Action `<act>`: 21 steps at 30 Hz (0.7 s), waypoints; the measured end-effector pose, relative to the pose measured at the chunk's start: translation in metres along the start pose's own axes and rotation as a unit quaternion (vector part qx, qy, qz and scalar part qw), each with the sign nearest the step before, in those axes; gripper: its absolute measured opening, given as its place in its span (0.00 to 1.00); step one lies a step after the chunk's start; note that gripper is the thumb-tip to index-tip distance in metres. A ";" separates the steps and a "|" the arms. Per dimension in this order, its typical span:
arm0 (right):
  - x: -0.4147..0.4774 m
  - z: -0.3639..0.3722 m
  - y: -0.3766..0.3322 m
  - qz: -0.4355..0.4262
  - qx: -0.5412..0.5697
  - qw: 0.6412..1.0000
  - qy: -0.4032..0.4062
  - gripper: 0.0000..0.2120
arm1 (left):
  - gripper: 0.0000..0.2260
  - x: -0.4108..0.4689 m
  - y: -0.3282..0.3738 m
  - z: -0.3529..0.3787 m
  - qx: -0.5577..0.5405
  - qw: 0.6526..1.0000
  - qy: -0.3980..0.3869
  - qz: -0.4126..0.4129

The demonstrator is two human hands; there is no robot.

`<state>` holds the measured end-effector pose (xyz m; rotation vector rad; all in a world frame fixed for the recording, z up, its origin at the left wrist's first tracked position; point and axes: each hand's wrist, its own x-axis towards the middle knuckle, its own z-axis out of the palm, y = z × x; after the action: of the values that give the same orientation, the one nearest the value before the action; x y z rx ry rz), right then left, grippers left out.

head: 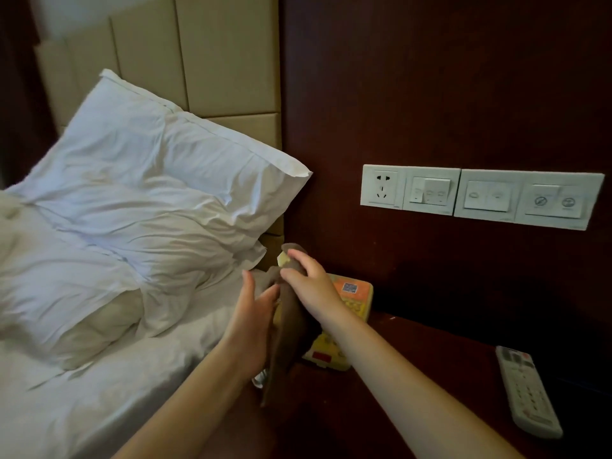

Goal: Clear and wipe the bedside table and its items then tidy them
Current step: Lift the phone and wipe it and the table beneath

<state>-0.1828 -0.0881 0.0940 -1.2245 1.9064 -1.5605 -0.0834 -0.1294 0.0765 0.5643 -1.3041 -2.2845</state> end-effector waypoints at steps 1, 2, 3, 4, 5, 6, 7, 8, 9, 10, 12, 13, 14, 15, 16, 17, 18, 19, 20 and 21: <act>0.005 0.001 0.001 0.001 0.004 1.000 -0.005 0.24 | 0.34 0.002 -0.001 -0.002 -0.002 1.000 0.008 0.000; 0.009 0.002 0.002 -0.001 0.008 1.000 -0.008 0.24 | 0.35 0.005 -0.001 -0.004 -0.009 1.000 0.017 0.001; 0.011 0.002 0.003 -0.006 0.011 1.000 -0.009 0.24 | 0.35 0.006 -0.001 -0.005 -0.018 1.000 0.022 0.003; 0.011 0.001 0.004 -0.015 0.014 1.000 -0.009 0.25 | 0.34 0.007 0.000 -0.005 -0.023 0.999 0.028 0.006; 0.010 0.000 0.005 -0.022 0.019 1.000 -0.008 0.25 | 0.33 0.007 0.001 -0.003 -0.022 0.999 0.032 0.009; 0.007 -0.001 0.005 -0.027 0.022 0.999 -0.010 0.26 | 0.32 0.007 0.002 -0.002 -0.021 0.999 0.036 0.010; 0.002 -0.001 0.006 -0.033 0.017 0.999 -0.013 0.27 | 0.31 0.005 0.003 0.000 -0.018 0.999 0.038 0.009; -0.005 0.000 0.007 -0.046 0.002 0.999 -0.012 0.28 | 0.31 0.002 0.004 0.003 -0.016 0.999 0.036 0.010; -0.011 0.001 0.009 -0.063 -0.020 0.998 -0.009 0.29 | 0.30 0.000 0.005 0.005 -0.020 0.999 0.030 0.011; -0.017 0.001 0.010 -0.076 -0.034 0.996 -0.006 0.29 | 0.30 -0.003 0.006 0.007 -0.012 0.999 0.031 0.012; -0.021 0.000 0.009 -0.080 -0.035 0.996 -0.007 0.29 | 0.31 -0.002 0.005 0.012 0.015 0.999 0.038 0.025; -0.020 -0.001 0.008 -0.067 -0.032 0.997 -0.008 0.28 | 0.31 -0.001 0.003 0.013 0.029 0.997 0.057 0.037; -0.018 -0.001 0.006 -0.050 -0.025 0.998 -0.005 0.27 | 0.32 0.001 -0.001 0.013 0.047 0.994 0.083 0.055; -0.016 -0.002 0.004 -0.042 -0.011 0.999 0.003 0.26 | 0.33 0.004 -0.004 0.013 0.060 0.991 0.095 0.075; -0.015 -0.002 0.001 -0.043 0.002 0.999 0.011 0.25 | 0.34 0.002 -0.009 0.010 0.076 0.986 0.094 0.111; -0.014 -0.003 -0.001 -0.050 0.007 0.999 0.022 0.24 | 0.33 0.001 -0.013 0.009 0.101 0.981 0.095 0.137; -0.012 -0.005 -0.002 -0.054 0.003 0.998 0.037 0.23 | 0.30 -0.002 -0.014 0.013 0.114 0.979 0.103 0.134; -0.009 -0.009 -0.004 -0.053 -0.005 0.997 0.055 0.23 | 0.29 -0.007 -0.016 0.017 0.129 0.979 0.100 0.123; -0.004 -0.014 -0.005 -0.046 -0.010 0.996 0.070 0.22 | 0.28 -0.013 -0.017 0.018 0.141 0.980 0.087 0.115; 0.001 -0.019 -0.007 -0.036 -0.009 0.996 0.081 0.22 | 0.28 -0.018 -0.019 0.018 0.148 0.980 0.074 0.111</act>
<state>-0.1951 -0.0778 0.1066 -1.2201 2.0010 -1.7314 -0.0817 -0.0981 0.0705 0.6371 -1.5572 -1.8470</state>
